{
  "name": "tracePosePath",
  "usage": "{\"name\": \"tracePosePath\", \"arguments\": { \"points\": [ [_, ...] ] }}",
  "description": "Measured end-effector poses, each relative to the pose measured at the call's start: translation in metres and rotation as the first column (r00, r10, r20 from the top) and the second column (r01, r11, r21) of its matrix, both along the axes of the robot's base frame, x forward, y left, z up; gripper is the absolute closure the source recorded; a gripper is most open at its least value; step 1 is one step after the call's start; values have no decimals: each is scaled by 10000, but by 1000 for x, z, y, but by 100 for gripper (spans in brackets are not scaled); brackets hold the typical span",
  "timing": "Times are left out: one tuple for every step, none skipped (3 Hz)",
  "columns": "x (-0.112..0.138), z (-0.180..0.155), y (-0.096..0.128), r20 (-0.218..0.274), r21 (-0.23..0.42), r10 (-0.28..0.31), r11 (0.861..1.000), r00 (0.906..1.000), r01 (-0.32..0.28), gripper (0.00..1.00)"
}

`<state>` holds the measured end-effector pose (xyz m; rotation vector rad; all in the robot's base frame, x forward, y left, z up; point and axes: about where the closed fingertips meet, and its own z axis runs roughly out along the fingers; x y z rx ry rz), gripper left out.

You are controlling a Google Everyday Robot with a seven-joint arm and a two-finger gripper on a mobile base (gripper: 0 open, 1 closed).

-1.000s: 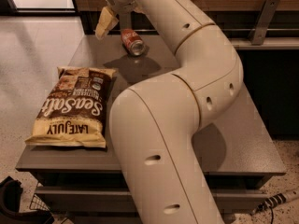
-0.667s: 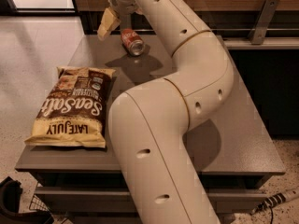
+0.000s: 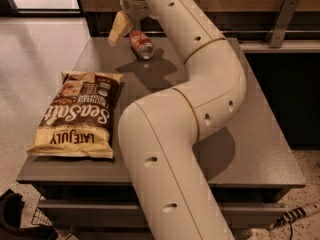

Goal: Place coke can upright

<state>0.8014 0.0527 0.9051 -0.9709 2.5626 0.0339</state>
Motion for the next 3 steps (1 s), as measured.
{"name": "tracePosePath", "arguments": {
  "points": [
    [19, 3, 1, 605, 679, -294, 9974, 9977, 252, 0],
    [32, 7, -3, 1081, 812, -624, 9952, 9922, 538, 0],
    [39, 3, -5, 1264, 694, -908, 9942, 9878, 825, 0]
  ]
}}
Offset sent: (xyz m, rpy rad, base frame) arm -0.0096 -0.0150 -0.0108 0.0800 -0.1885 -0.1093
